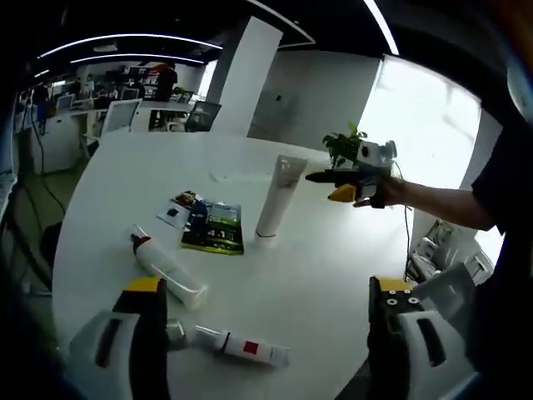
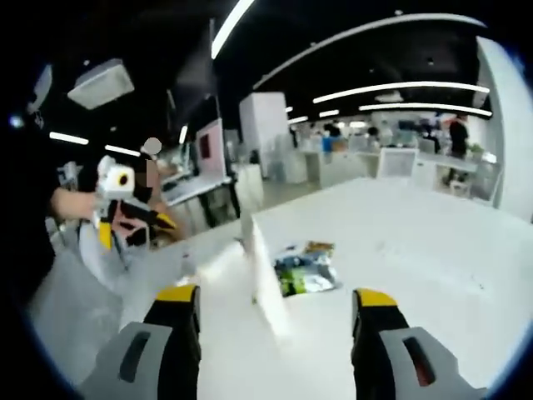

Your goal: Arrange the skincare products in the storage area until every visible bottle or jar stands upright without overlapping.

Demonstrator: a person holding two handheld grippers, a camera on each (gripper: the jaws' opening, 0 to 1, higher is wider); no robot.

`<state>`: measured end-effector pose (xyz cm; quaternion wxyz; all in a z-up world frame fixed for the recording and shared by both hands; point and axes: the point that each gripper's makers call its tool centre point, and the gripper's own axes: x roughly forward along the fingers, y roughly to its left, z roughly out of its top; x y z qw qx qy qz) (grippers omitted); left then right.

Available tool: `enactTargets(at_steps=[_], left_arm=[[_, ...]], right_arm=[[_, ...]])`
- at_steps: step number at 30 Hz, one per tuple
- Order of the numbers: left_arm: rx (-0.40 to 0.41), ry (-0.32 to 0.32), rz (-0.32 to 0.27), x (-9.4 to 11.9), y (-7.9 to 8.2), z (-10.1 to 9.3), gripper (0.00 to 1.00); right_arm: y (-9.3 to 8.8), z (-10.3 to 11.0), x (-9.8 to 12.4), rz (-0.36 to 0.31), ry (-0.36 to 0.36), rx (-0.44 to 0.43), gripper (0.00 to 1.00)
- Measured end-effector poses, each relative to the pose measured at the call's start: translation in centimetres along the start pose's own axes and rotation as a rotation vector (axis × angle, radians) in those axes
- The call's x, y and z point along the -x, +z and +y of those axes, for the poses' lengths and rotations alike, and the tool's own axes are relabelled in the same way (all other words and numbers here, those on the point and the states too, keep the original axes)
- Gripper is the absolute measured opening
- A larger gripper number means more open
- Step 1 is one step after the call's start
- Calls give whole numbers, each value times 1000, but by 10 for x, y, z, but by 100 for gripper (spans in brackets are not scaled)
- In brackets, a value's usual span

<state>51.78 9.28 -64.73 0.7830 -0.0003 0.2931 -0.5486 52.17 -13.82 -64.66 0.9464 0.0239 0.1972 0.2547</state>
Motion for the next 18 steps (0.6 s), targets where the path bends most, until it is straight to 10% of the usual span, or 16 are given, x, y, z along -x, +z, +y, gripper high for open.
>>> enactTargets(at_steps=[18], left_arm=[[15,28,8,17,-3,-3,98]], right_arm=[[-8,41,32,20,-114,-87,97]])
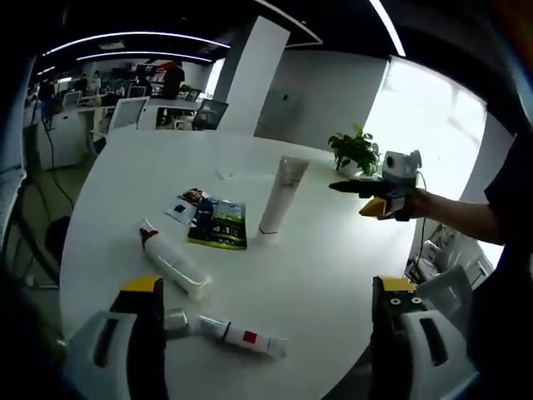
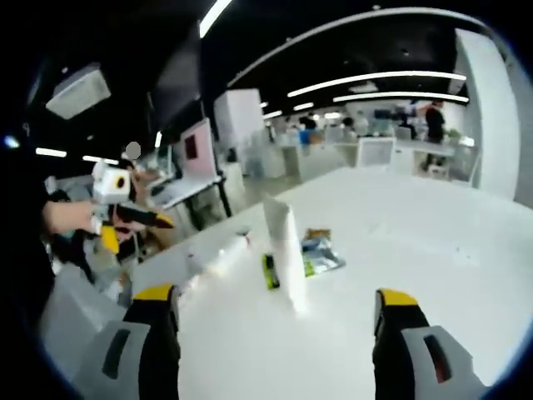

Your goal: Arrange the skincare products in the storage area until every visible bottle or jar stands upright without overlapping.

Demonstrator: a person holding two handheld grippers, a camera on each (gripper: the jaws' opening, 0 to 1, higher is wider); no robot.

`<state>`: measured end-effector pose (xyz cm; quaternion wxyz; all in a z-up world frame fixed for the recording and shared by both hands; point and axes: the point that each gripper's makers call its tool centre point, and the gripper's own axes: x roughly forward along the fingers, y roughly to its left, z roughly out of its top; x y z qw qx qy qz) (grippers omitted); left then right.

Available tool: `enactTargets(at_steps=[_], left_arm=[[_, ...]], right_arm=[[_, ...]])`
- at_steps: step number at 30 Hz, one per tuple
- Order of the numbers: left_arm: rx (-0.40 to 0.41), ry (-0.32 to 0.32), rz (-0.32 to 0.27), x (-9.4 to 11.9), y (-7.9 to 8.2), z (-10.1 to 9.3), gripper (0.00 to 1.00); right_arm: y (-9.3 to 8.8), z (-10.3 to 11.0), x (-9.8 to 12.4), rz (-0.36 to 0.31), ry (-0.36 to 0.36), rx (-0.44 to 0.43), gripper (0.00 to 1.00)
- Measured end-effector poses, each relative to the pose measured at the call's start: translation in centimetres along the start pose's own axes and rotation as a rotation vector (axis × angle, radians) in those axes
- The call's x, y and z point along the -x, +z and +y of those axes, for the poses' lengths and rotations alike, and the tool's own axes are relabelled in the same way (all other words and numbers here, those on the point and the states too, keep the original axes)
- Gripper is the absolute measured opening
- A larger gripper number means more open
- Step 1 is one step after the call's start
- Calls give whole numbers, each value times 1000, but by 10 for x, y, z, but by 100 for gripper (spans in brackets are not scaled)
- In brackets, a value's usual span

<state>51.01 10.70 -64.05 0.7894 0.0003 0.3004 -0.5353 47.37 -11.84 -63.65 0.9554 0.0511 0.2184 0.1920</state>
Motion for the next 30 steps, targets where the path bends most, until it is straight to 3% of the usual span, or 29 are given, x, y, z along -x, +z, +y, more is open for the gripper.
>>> enactTargets(at_steps=[7,9,12,30], left_arm=[[-2,18,1,7,-1,0,99],[-3,19,3,10,-1,-1,99],[-7,24,6,14,-1,-1,99],[-7,48,15,39,-7,-7,99]], right_arm=[[-8,9,17,35,-28,-8,99],[-7,12,23,31,-29,-12,99],[3,15,31,-34,-30,-75,99],[-13,36,79,-14,-95,-74,99]])
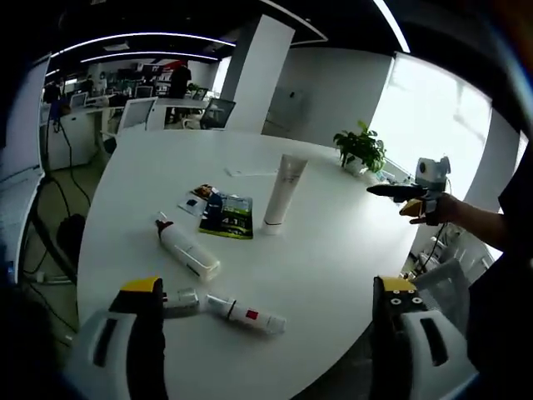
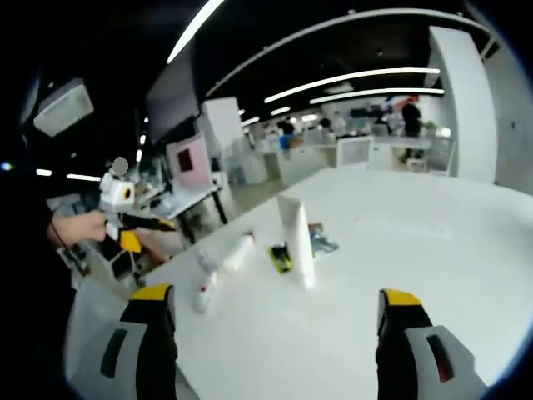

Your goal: Arrange the skincare products in the storage area until every visible bottle or jar stands upright without overlapping.

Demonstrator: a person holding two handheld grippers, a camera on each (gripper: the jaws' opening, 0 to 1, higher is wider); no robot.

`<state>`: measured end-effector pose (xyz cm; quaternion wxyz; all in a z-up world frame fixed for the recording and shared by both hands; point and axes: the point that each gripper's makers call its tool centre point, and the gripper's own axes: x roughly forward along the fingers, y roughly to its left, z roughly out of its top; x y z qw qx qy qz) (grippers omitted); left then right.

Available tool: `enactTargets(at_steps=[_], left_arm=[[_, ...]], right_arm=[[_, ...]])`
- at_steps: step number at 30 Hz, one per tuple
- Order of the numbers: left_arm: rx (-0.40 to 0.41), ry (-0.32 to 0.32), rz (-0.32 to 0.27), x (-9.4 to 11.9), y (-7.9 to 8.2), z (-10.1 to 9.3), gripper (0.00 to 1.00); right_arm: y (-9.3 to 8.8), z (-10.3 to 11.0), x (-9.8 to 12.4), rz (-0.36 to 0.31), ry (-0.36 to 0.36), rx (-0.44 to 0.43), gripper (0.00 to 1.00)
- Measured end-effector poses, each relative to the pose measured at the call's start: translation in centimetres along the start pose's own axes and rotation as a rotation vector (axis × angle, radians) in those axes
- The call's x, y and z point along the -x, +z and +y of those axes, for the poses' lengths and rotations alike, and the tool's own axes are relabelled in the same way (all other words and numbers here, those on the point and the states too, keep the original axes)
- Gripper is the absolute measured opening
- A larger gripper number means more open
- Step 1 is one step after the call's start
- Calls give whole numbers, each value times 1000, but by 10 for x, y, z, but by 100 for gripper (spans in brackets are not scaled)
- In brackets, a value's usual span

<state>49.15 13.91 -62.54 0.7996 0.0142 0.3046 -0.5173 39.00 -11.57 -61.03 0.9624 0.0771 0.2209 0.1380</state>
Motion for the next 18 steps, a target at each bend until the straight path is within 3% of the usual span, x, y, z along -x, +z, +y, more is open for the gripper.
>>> enactTargets(at_steps=[18], left_arm=[[6,15,4,25,-12,-14,99]], right_arm=[[-17,9,45,-25,-46,-43,99]])
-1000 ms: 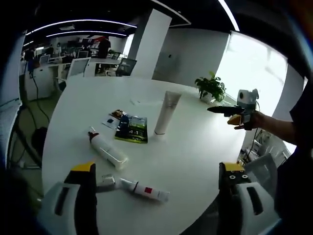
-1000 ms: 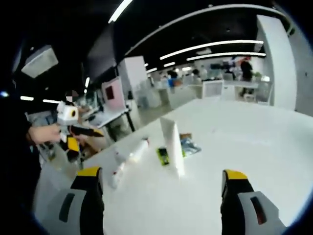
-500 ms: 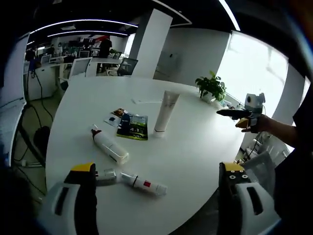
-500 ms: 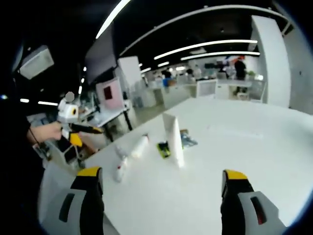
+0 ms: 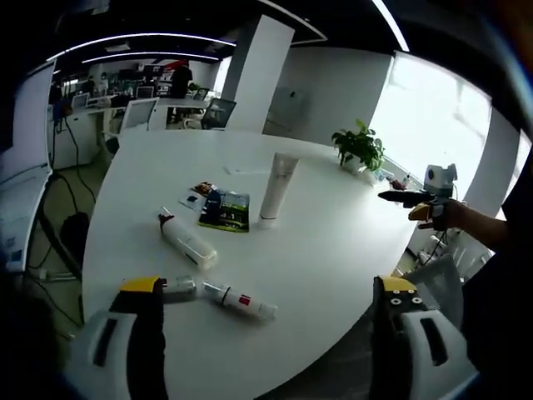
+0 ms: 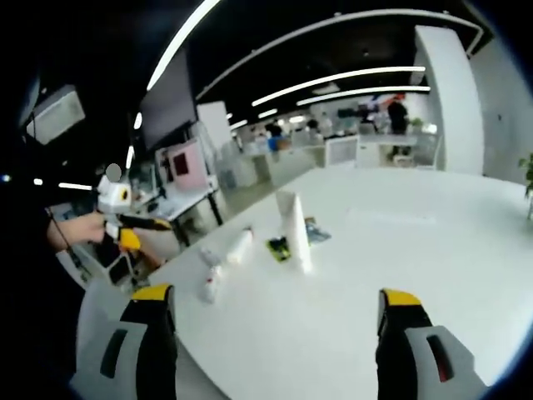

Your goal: Arrange the skincare products in the storage area until every visible bottle or jar stands upright without overlapping.

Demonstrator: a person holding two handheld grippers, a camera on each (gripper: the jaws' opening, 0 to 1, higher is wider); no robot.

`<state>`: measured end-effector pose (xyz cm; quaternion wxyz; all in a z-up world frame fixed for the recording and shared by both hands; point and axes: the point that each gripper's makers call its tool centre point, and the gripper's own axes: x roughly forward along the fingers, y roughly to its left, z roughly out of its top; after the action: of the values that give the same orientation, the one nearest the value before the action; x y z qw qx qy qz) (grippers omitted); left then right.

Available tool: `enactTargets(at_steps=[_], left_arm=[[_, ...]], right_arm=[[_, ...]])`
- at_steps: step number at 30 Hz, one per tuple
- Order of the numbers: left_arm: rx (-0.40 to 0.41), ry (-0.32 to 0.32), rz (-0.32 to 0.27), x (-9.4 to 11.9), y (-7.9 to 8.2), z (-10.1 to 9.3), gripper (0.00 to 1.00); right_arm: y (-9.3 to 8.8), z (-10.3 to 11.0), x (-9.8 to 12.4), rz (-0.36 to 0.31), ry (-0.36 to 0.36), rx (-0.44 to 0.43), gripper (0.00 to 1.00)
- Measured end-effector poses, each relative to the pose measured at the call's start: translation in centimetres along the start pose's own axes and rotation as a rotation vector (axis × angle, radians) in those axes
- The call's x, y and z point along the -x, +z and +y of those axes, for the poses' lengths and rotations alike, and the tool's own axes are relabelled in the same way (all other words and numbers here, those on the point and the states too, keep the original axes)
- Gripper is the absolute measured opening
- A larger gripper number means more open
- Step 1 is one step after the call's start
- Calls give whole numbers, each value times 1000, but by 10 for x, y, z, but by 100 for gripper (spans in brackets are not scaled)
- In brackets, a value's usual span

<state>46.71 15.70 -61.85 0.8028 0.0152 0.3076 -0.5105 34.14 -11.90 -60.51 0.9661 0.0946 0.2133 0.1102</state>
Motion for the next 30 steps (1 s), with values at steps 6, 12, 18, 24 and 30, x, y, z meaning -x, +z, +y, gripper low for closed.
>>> enactTargets(at_steps=[6,12,18,24,30], left_arm=[[8,9,9,6,-7,-3,99],[8,7,9,7,-6,-7,98],[8,4,5,5,-4,-9,98],[18,6,8,3,-4,-6,97],[21,6,13,-2,-2,-4,96]], right_arm=[[-3,2,8,1,-10,-19,99],[-2,5,8,-4,-8,-23,99],[1,9,7,-9,-3,-11,99],[1,7,8,-11,-12,-14,99],[-2,5,8,-10,-17,-30,98]])
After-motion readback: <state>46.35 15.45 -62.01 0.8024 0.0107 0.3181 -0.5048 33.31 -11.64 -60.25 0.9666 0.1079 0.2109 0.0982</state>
